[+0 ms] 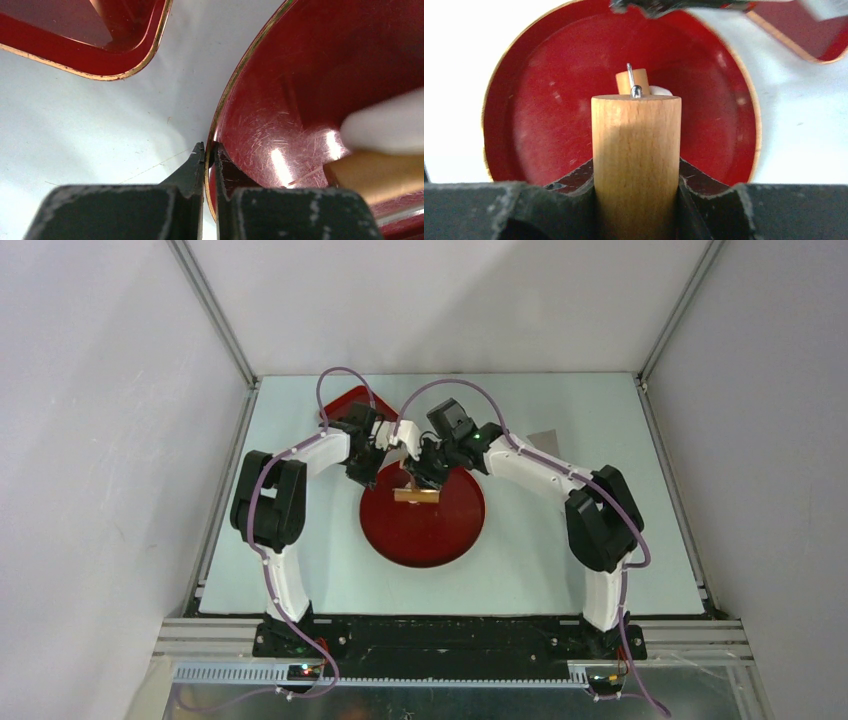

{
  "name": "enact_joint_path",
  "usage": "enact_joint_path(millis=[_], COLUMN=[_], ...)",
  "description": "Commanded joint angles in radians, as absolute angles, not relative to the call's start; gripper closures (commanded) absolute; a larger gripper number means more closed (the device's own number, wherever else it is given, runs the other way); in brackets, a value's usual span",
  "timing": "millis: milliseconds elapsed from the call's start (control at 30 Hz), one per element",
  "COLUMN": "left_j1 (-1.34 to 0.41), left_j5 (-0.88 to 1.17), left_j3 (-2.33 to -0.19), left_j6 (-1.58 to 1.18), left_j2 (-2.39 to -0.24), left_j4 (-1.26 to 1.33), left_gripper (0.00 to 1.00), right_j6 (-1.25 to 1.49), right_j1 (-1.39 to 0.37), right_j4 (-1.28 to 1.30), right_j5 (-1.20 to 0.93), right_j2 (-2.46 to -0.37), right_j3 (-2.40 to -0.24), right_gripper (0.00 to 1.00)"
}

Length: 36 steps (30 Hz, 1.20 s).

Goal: Roll out the dumpling wrappers from the dough
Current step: Flatten out the dough on the work surface.

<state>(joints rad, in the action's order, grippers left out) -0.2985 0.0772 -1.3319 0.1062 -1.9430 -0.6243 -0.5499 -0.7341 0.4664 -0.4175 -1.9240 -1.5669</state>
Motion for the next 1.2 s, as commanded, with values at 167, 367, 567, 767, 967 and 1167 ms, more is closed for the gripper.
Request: enact_joint_path(millis=[167,367,567,767,967,1167], left_j1=[-0.297,-0.295,-0.295,-0.295,-0.295,-0.294], left_j5=[0.069,0.069,0.066,0.067,0.067,0.072], left_j3=[-1.348,-1.348,-1.349,-1.350,-1.348,-1.350], left_j6=[0.122,0.121,0.121,0.121,0.122,0.122], left_j2=[-1.973,-1.974,-1.974,-1.976,-1.976,-1.977], left_j4=[-0.624,-0.625,-0.626,-0.627,-0.628,-0.628], left_gripper=[1.00,1.00,1.00,1.00,1.00,1.00], right_j6=[-0.512,-0.487,-0.471,-0.440,-0.440,-0.456], right_j1=[-0.777,-0.770,-0.768,-0.765,-0.772,-0.777], right_j4=[0.763,0.775,0.730,0.601,0.564,0.544], right_j5=[-0.499,-0.521,-0.499,-0.461,-0.460,-0.415], right_j2=[-1.744,-1.612,-1.593,-1.676,-1.782,-1.868], right_j3=[-1.526,-1.558,-1.549,-1.525,-1.551,-1.552], right_gripper=[1.00,1.00,1.00,1.00,1.00,1.00])
